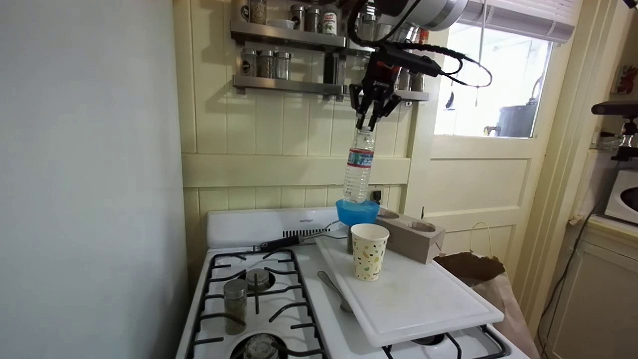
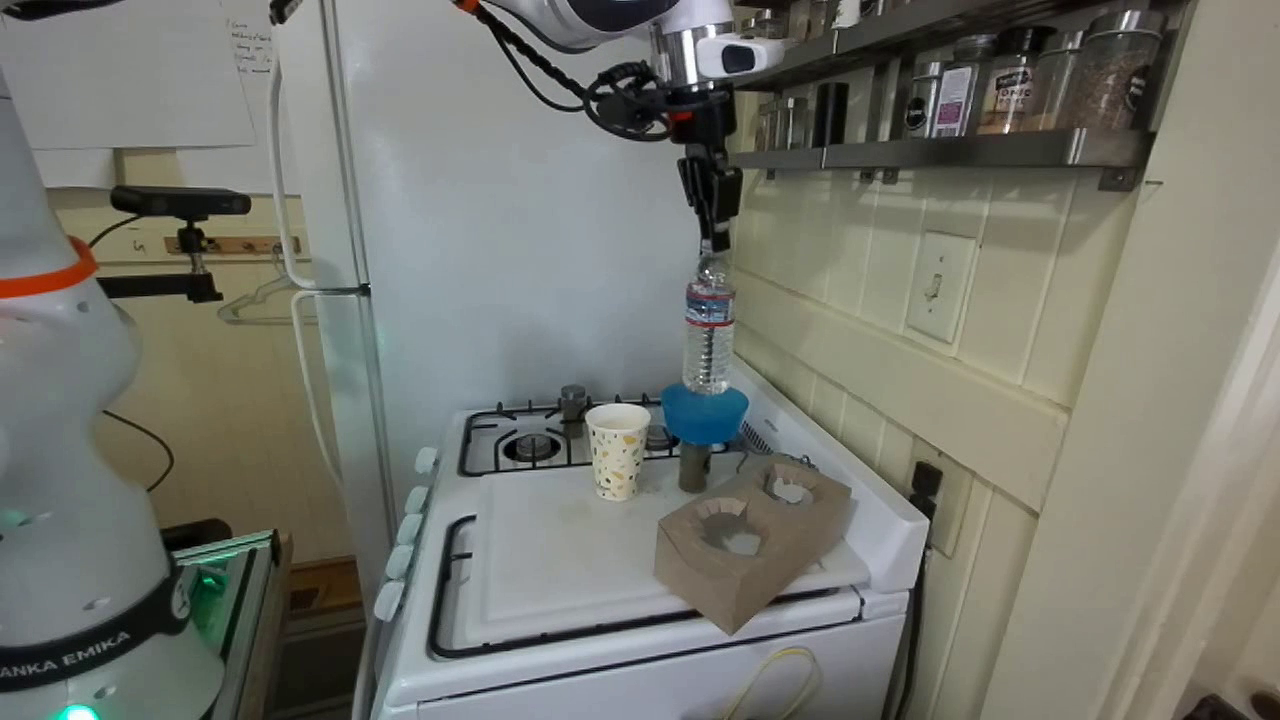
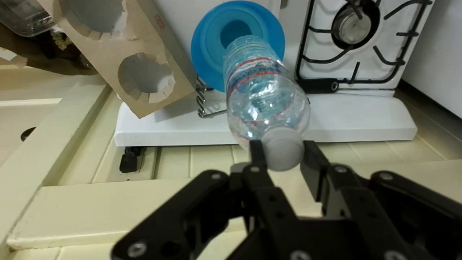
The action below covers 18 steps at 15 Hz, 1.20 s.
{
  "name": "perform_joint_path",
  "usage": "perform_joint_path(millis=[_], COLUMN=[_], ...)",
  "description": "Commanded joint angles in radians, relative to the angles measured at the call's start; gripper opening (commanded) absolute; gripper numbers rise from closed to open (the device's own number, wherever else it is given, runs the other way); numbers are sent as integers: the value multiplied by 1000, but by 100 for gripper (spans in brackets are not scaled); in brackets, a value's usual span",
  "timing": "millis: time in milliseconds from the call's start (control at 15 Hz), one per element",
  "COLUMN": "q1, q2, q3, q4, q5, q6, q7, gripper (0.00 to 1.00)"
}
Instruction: Put the water bottle inside the bowl
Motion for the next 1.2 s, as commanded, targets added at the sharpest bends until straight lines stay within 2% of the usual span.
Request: perform_joint_path(millis=[0,1133], q1=[10,6], q2=[4,6], q3=[6,0], q4=[-9,-40], q5=[-3,-39], q6=[16,26], q7=[24,120], gripper=[8,8])
